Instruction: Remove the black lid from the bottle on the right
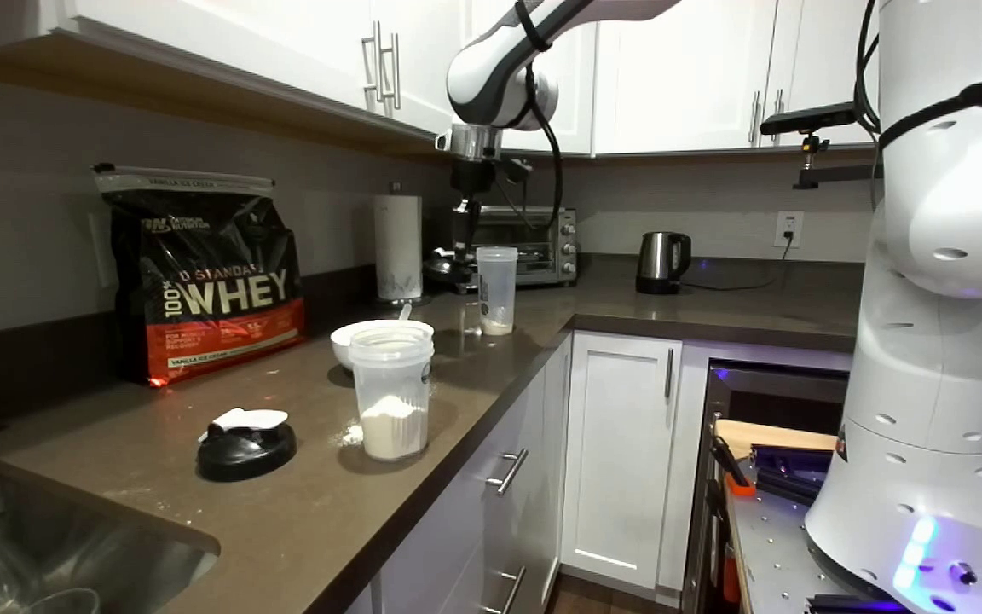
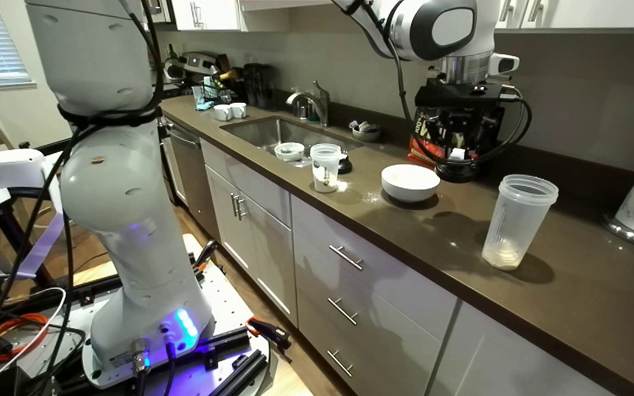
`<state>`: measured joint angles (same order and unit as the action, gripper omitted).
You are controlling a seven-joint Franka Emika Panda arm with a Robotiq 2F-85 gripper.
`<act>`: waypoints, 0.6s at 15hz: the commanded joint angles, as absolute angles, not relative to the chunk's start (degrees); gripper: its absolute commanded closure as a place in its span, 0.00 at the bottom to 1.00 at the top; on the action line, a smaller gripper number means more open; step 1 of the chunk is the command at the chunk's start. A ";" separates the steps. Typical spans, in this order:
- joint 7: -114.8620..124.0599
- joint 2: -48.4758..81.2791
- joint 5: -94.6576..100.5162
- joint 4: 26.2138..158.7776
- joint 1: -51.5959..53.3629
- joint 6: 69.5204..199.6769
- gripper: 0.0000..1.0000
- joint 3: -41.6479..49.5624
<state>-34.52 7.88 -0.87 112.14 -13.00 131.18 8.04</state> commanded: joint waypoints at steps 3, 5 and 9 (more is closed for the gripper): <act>-33.34 10.29 -0.69 113.42 -12.27 137.59 0.88 7.51; -32.86 11.83 -0.04 113.01 -12.22 139.10 0.88 7.37; -31.11 15.05 2.14 112.26 -12.17 142.53 0.88 7.36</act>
<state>-33.51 12.88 -0.13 113.00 -12.39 139.40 7.34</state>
